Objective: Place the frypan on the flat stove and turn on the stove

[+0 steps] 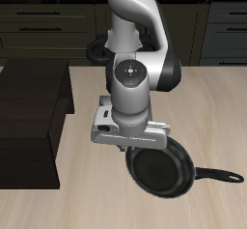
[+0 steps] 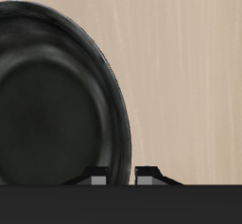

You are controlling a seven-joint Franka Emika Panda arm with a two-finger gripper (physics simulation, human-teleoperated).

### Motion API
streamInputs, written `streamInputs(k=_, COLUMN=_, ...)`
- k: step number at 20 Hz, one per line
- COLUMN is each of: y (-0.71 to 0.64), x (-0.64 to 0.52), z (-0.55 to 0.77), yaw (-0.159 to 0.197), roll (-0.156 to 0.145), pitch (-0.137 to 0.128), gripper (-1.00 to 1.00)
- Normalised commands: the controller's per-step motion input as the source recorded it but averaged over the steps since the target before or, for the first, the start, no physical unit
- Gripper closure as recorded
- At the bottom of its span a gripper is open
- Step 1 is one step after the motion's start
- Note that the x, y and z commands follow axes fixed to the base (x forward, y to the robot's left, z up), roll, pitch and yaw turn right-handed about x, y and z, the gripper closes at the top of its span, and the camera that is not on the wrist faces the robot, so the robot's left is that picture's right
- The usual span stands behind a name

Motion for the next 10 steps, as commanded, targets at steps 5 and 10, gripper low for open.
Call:
streamInputs(k=5, y=0.05, x=-0.09, z=0.17, yaw=0.008, roll=0.017, pitch=-0.028, gripper=1.0)
streamInputs(k=10, y=-0.05, x=-0.13, z=0.3, yaw=-0.02, roll=0.009, pitch=-0.043, gripper=1.0)
